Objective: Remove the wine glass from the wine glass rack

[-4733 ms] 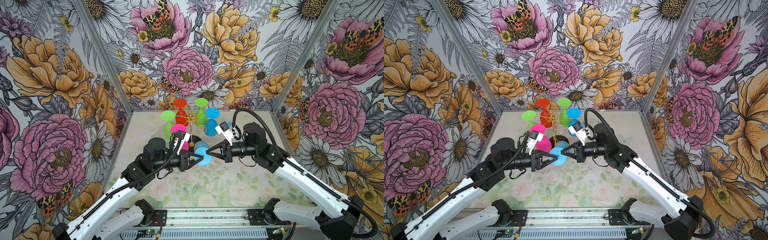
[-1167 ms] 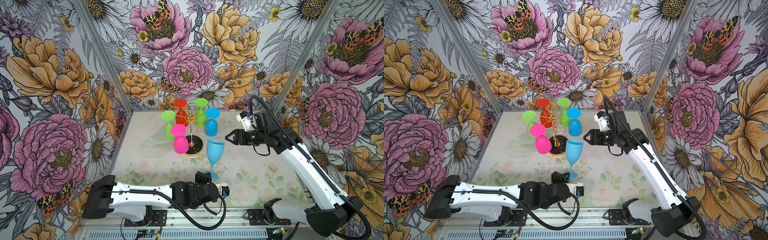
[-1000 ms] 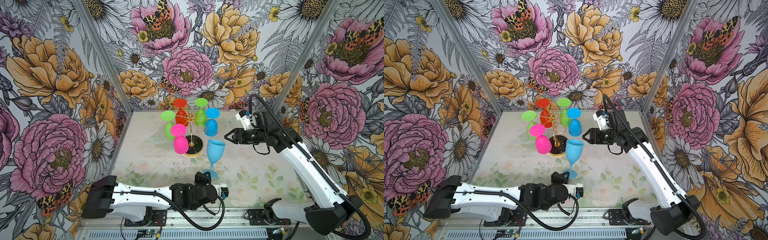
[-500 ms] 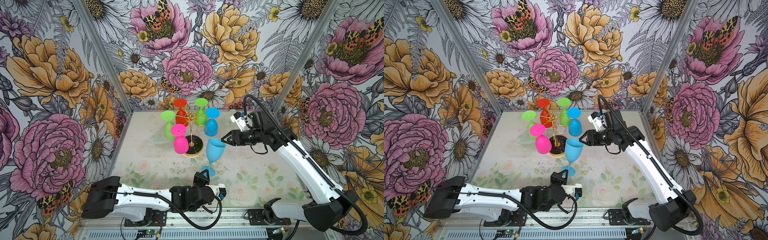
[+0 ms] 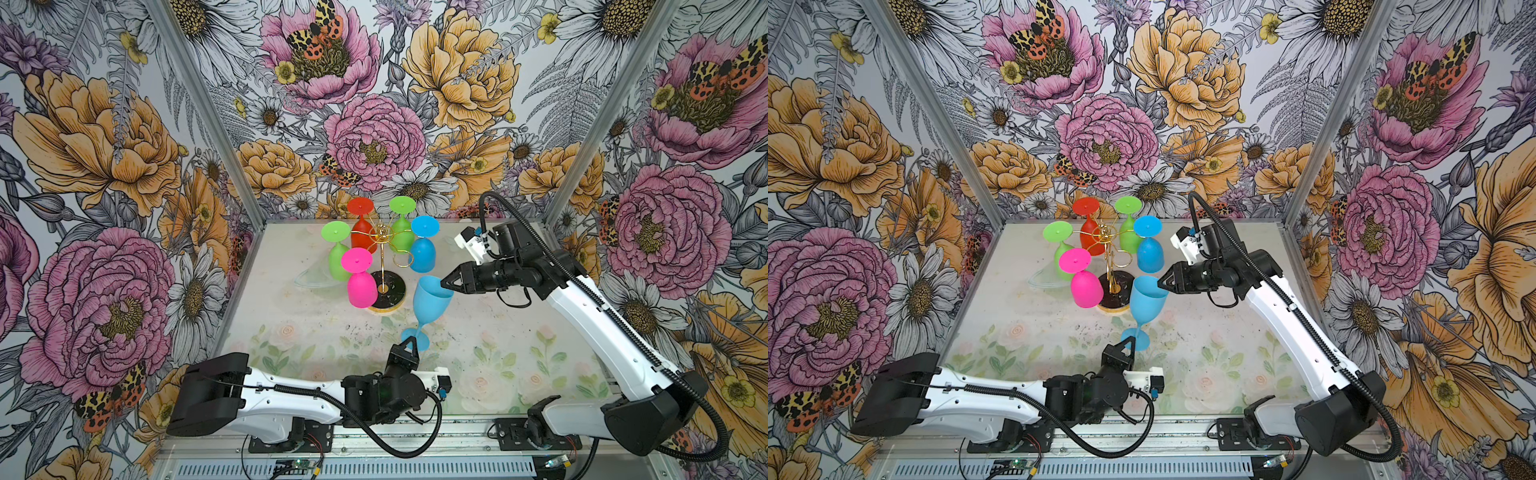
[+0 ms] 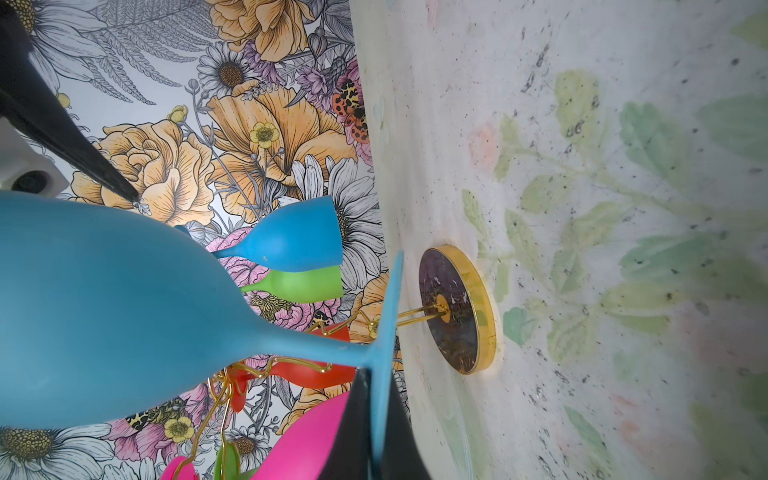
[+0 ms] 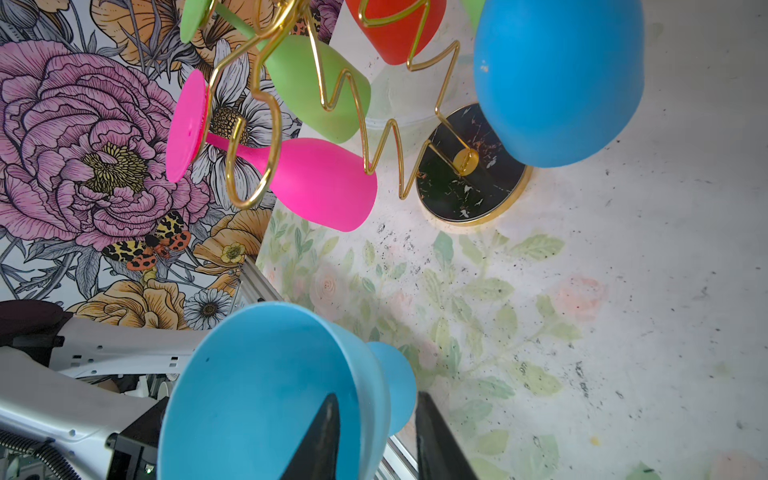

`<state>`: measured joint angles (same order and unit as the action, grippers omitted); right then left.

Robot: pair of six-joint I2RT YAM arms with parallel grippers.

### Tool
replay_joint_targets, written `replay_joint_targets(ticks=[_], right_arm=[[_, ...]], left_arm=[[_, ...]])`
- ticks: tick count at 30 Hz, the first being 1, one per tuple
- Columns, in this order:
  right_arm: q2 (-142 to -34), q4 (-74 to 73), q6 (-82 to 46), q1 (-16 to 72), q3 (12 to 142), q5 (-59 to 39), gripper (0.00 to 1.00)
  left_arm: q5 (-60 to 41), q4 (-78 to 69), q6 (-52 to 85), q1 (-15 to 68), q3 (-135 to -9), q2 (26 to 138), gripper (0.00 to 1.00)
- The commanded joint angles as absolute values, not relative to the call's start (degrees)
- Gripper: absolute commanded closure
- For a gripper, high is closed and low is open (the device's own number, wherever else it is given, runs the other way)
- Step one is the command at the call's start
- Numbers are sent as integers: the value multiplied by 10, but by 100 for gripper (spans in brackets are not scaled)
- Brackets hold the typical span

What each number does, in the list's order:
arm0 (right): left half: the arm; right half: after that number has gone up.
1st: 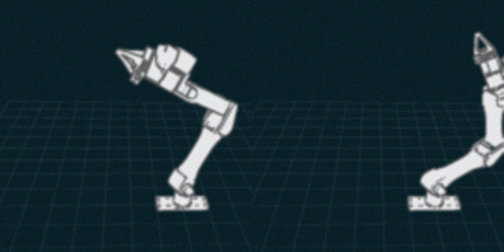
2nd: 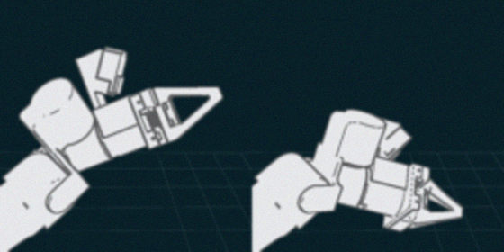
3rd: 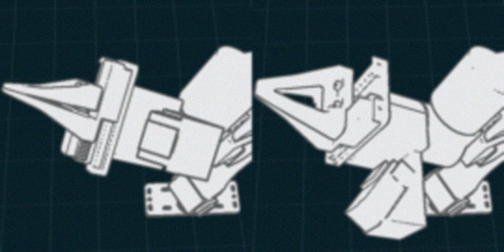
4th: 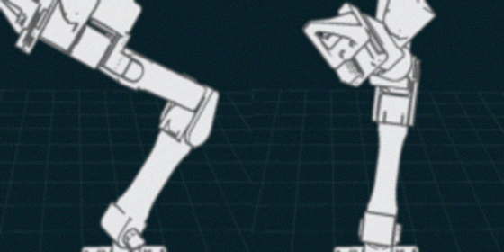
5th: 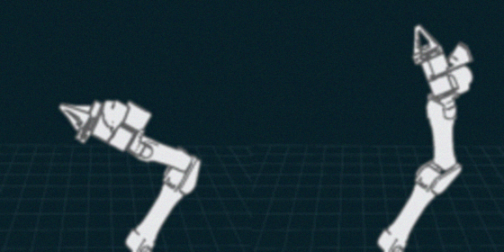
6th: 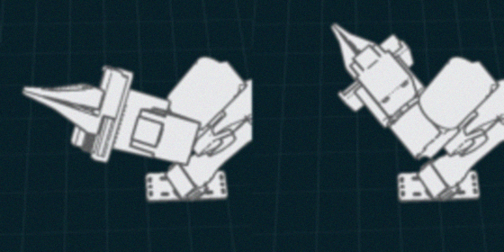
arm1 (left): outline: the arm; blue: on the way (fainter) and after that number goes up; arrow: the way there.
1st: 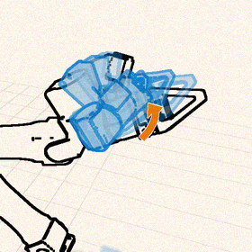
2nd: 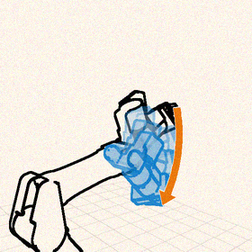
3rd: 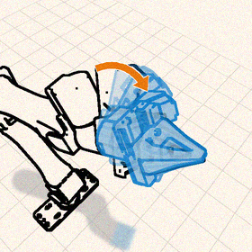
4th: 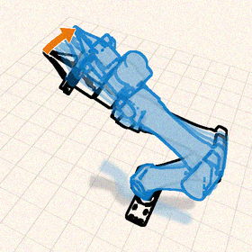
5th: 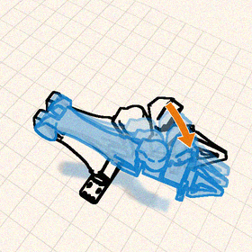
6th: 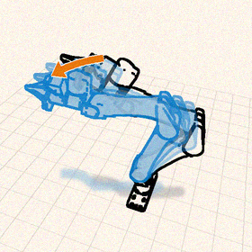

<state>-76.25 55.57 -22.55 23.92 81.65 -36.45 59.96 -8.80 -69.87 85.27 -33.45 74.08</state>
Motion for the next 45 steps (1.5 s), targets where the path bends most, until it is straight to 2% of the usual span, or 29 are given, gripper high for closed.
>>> replay_joint_targets(ticks=[1,19,22,26,33,42,45], right_arm=[[-769,559,-212,246,825,-378,73],[-767,576,-188,250,823,-356,99],[-763,576,-187,249,825,-353,100],[-759,578,-186,249,828,-345,100],[-752,581,-181,241,834,-323,100],[-750,582,-175,233,848,-302,100],[-749,582,-172,230,852,-275,100]], left_arm=[[628,-160,-737,853,-320,752,100],[638,-222,-772,840,-311,761,100],[632,-222,-765,842,-309,761,99],[619,-221,-753,847,-307,759,89],[587,-215,-716,871,-287,741,65],[559,-108,-617,879,-298,707,45],[532,-49,-563,883,-312,695,36]])
